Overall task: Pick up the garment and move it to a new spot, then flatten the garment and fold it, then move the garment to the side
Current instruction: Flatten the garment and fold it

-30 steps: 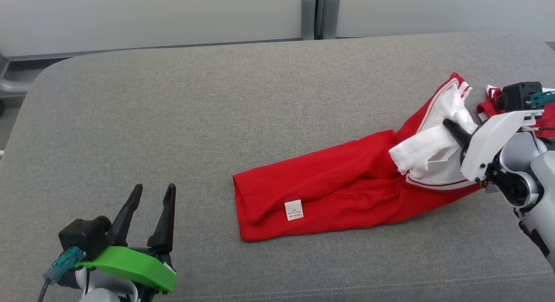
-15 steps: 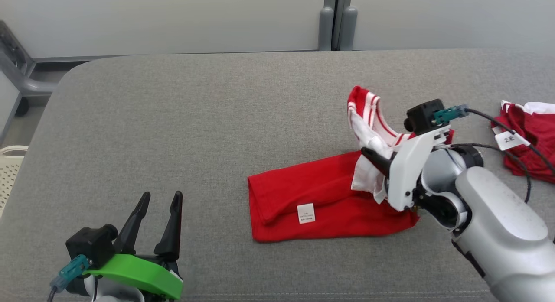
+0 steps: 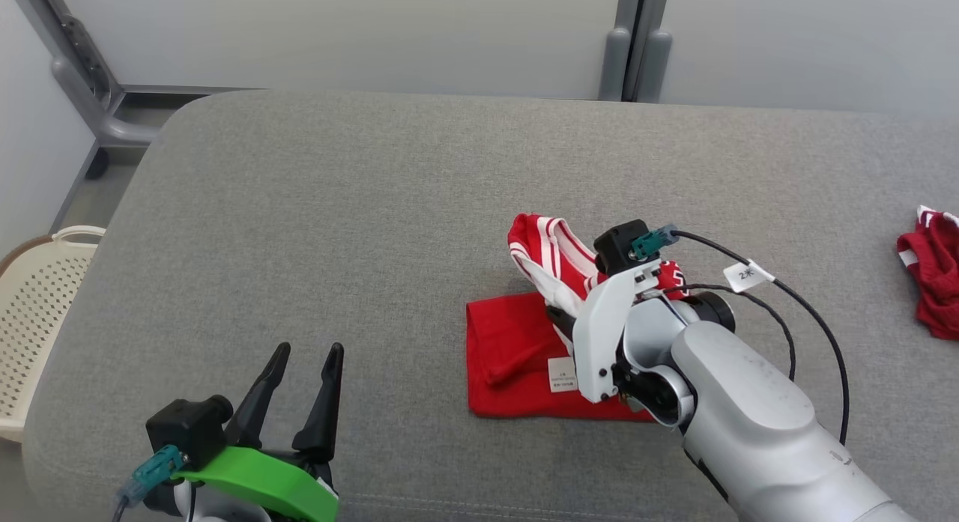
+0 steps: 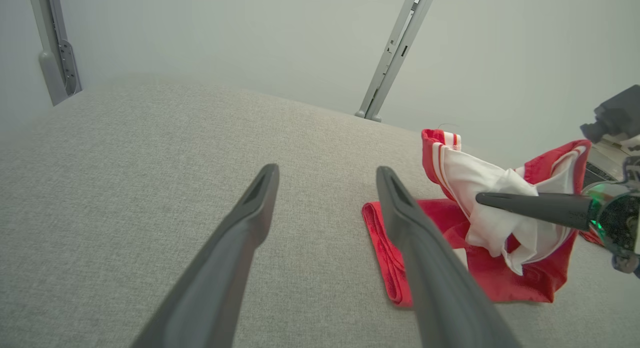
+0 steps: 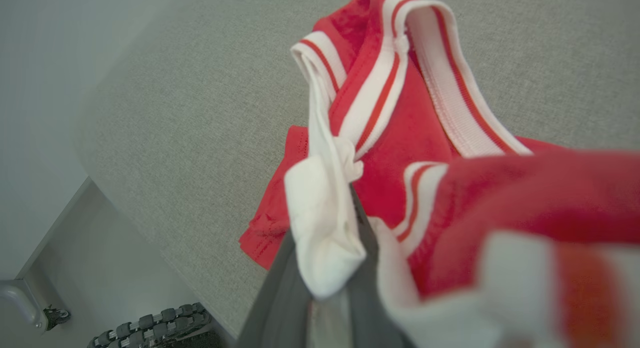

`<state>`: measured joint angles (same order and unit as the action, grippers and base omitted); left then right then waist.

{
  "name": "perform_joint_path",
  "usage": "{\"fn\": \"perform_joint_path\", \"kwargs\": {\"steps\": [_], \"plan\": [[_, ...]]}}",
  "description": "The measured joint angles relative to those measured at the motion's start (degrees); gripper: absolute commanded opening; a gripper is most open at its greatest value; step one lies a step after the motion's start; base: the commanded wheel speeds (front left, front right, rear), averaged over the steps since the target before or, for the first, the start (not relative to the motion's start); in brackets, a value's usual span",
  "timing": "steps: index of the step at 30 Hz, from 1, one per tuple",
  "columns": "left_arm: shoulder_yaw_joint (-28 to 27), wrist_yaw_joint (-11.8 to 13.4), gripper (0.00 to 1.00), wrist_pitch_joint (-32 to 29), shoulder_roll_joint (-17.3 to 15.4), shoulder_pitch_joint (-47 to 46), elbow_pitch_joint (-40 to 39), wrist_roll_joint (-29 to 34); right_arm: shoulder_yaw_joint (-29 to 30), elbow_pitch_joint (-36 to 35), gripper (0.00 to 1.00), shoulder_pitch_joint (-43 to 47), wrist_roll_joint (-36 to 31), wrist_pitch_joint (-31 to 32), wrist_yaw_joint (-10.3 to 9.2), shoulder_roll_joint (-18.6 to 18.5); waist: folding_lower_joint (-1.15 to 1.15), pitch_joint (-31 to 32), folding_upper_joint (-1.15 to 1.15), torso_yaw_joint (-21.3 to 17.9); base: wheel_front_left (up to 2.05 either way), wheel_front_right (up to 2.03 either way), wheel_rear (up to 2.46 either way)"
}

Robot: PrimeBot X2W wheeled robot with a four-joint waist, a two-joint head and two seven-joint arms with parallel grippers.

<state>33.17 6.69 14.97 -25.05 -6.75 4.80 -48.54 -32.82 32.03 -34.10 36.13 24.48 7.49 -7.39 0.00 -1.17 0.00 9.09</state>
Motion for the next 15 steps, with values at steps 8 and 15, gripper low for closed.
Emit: {"fn": "perform_joint_path", "kwargs": {"steps": [8, 15], "plan": [[0.3, -1.4, 1.0, 0.0, 1.3, -0.1, 1.9, 0.3, -0.5, 9.5, 0.0, -1.3, -3.1, -3.3, 0.0, 3.7, 0.0, 0.4, 0.0, 2.4, 0.0, 0.0, 0.0], [0.2, -1.7, 1.0, 0.0, 1.9, -0.1, 2.4, 0.8, -1.9, 13.9, 0.0, -2.8, -3.1, -5.5, 0.0, 4.4, 0.0, 0.1, 0.0, 3.2, 0.0, 0.0, 0.0]]}}
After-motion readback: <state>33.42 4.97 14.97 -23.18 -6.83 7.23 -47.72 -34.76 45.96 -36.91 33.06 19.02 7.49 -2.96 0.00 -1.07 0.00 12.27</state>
